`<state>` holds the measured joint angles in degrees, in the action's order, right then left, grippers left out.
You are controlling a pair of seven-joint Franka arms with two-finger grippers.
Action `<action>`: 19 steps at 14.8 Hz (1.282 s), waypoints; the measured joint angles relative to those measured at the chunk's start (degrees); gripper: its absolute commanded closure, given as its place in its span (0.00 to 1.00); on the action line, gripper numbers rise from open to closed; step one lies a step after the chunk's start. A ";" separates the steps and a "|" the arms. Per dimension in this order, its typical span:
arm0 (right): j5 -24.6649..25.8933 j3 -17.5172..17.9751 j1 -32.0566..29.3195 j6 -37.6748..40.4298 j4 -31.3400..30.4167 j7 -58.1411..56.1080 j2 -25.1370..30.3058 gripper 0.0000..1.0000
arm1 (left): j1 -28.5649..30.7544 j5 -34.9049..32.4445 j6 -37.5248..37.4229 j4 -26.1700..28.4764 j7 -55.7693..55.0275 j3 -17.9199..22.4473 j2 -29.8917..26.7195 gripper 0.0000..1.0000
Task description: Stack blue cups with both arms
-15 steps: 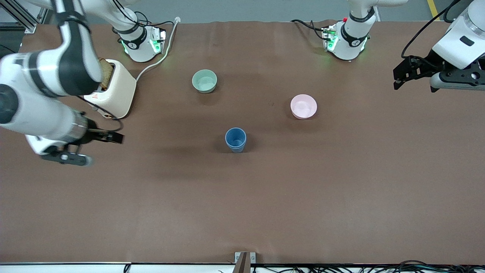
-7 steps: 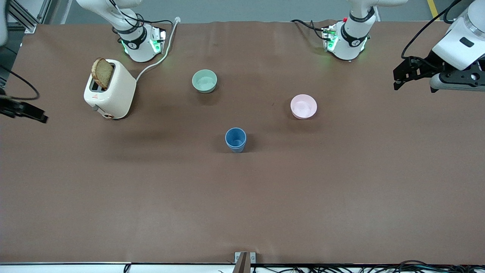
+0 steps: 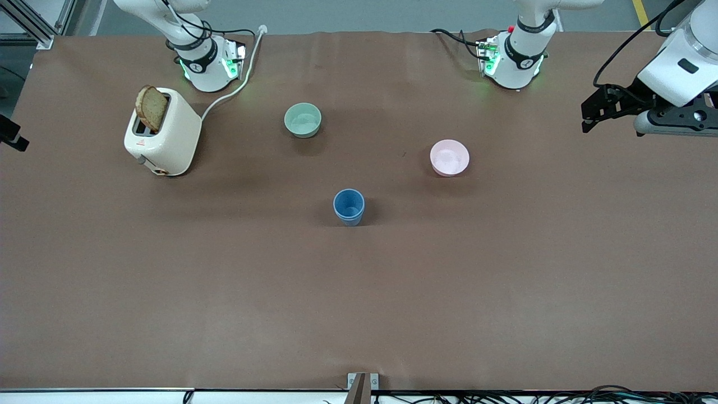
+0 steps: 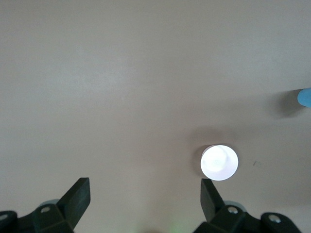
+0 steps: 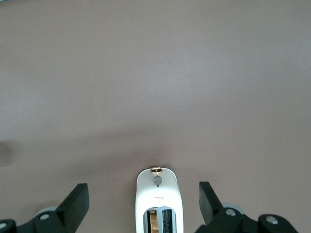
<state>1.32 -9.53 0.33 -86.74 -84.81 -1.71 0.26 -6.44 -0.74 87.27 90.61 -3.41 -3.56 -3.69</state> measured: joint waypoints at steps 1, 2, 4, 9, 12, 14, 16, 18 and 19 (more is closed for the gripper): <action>0.00 0.78 -0.75 0.00 0.00 0.00 -0.08 0.00 | 0.00 0.00 0.00 0.00 0.00 0.00 0.00 0.00; 0.00 1.43 -1.25 0.00 0.00 0.00 -0.19 0.00 | 0.00 0.00 0.00 0.00 0.00 0.00 0.00 0.00; 0.00 2.43 -1.80 0.05 -0.01 0.00 -0.36 0.00 | -0.02 0.00 0.00 -0.01 0.00 0.00 0.00 0.00; 0.00 4.05 -3.26 0.28 -0.01 0.00 -0.46 0.00 | -0.04 0.00 0.03 -0.33 0.01 -0.01 0.01 0.00; 0.00 4.55 -3.47 0.45 -0.01 0.00 -0.46 0.00 | 0.04 0.00 0.03 -1.26 0.01 0.05 0.00 0.00; 0.00 5.06 -3.67 0.41 0.02 0.00 -0.46 0.00 | 0.24 0.00 0.03 -1.32 0.01 0.15 0.03 0.00; 0.00 5.25 -4.00 -0.26 0.13 0.00 -0.46 0.00 | 0.30 0.00 0.04 -1.62 0.01 0.17 0.07 0.00; 0.00 5.27 -4.26 -0.34 0.12 0.00 -0.47 0.00 | 0.27 0.00 0.04 -2.05 0.01 0.17 0.22 0.00; 0.00 5.41 -4.25 -0.55 0.12 0.00 -0.47 0.00 | 0.24 0.00 0.04 -2.09 0.01 0.17 0.35 0.00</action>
<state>1.31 -4.12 -3.92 -87.29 -84.69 -1.71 -0.20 -6.20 -0.75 87.30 88.52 -3.40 -3.39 -3.34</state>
